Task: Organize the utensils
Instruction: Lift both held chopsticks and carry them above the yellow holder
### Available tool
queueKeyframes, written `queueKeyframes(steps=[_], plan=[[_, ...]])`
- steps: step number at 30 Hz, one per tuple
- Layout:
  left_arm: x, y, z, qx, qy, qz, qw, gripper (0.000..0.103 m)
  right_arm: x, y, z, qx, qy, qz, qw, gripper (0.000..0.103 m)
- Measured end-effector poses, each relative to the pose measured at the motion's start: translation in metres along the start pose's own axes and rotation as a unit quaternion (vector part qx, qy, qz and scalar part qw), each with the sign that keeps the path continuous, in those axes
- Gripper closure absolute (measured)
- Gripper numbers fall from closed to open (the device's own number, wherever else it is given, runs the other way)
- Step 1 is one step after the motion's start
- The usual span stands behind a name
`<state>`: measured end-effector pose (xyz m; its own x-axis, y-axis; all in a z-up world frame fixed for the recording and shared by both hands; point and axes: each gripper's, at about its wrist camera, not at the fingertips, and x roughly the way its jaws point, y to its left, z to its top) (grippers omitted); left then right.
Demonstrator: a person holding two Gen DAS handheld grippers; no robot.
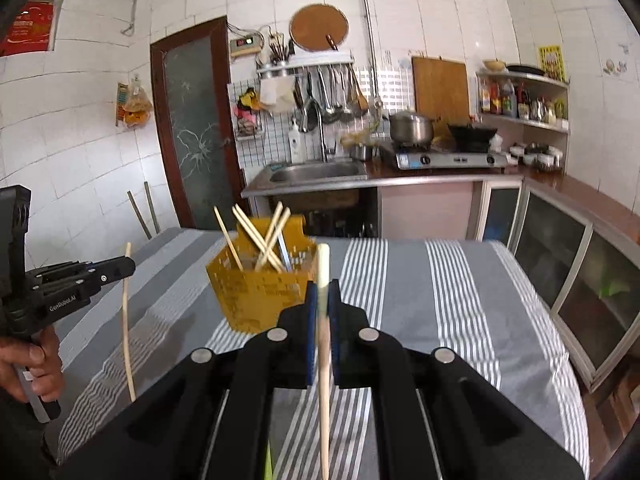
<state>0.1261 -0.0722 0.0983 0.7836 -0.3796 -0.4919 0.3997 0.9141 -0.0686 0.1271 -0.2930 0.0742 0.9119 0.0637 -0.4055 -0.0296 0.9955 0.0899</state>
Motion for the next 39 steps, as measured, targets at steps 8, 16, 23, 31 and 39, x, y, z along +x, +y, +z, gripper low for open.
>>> queueKeyframes(steps=[8,16,23,31,39], plan=[[-0.006,-0.003,0.04,-0.003,-0.043,-0.005,0.999,0.098,0.0,0.011,0.035,-0.012,-0.04,0.016,0.999,0.097],[0.007,-0.006,0.075,0.0,-0.067,-0.006,0.9978,0.099,0.02,0.024,0.065,-0.022,-0.063,0.031,0.997,0.097],[0.019,-0.006,0.113,0.009,-0.089,-0.002,0.9959,0.098,0.041,0.036,0.095,-0.039,-0.084,0.042,0.995,0.097],[0.04,0.004,0.145,0.004,-0.109,0.009,0.9939,0.098,0.067,0.043,0.122,-0.048,-0.102,0.044,0.993,0.097],[0.067,0.01,0.165,0.004,-0.12,0.018,0.9926,0.098,0.099,0.042,0.123,-0.046,-0.1,0.049,0.993,0.097]])
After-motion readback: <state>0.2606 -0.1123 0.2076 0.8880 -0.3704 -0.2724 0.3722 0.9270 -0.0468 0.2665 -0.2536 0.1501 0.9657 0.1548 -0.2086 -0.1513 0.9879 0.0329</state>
